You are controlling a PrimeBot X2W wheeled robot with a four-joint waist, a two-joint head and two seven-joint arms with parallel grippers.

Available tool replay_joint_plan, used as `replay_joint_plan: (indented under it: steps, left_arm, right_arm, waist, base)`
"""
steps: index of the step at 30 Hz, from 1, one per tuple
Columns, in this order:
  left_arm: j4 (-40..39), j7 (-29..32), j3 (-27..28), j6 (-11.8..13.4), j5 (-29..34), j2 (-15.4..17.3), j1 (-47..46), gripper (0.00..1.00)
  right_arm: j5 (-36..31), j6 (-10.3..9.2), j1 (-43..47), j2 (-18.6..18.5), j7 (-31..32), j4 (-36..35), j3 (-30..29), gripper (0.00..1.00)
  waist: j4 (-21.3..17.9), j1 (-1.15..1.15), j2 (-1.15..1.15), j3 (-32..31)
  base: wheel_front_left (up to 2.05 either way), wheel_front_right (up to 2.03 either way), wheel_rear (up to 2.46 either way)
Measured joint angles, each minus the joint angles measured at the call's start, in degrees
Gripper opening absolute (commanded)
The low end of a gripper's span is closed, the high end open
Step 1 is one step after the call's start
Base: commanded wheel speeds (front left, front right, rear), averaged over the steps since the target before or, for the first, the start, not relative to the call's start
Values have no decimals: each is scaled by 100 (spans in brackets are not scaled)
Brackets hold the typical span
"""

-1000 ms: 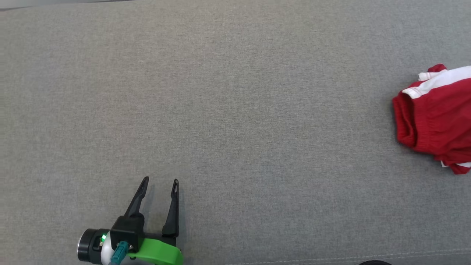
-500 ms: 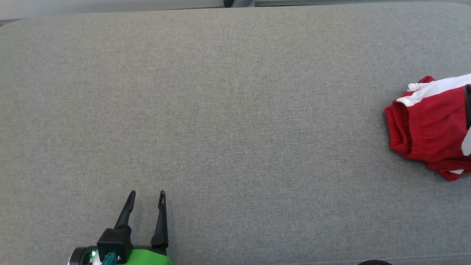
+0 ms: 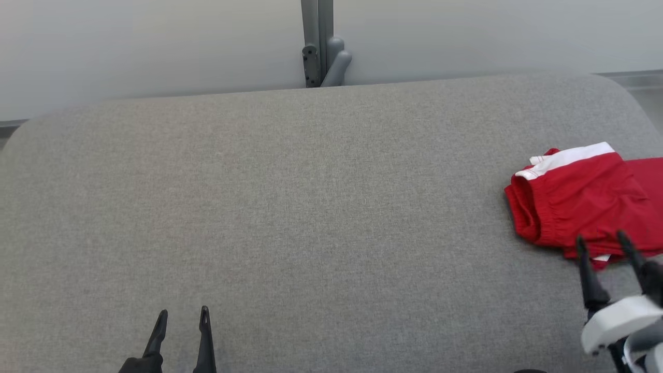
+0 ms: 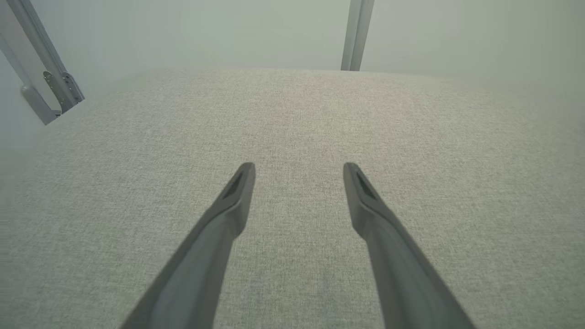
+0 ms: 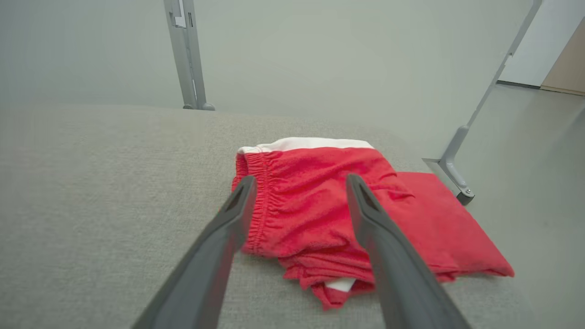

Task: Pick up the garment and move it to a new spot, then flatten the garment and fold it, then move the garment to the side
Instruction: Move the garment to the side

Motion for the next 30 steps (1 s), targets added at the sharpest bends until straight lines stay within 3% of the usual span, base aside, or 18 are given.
replay_joint_plan:
  steps: [7,12,17,30]
  left_arm:
    - [268,0,56,-204,-60,-2,15,100]
    - [345,0,85,-304,-102,-2,-27,100]
    - [346,0,77,-330,-146,-1,-65,100]
    - [426,0,97,-353,-156,-2,-82,100]
  right_arm:
    - [-1015,1,715,860,-68,-438,-103,100]
    - [-1423,1,980,1343,-69,-909,-520,100]
    - [-1869,0,1014,1564,-70,-1225,-1022,100]
    - [-1997,0,1043,1646,-74,-1220,-972,100]
  waist:
    - [31,0,0,-342]
    - [33,0,0,-443]
    - [13,0,0,-478]
    - [168,0,0,-554]
  base:
    - [0,0,0]
    - [0,0,0]
    - [0,0,0]
    - [0,0,0]
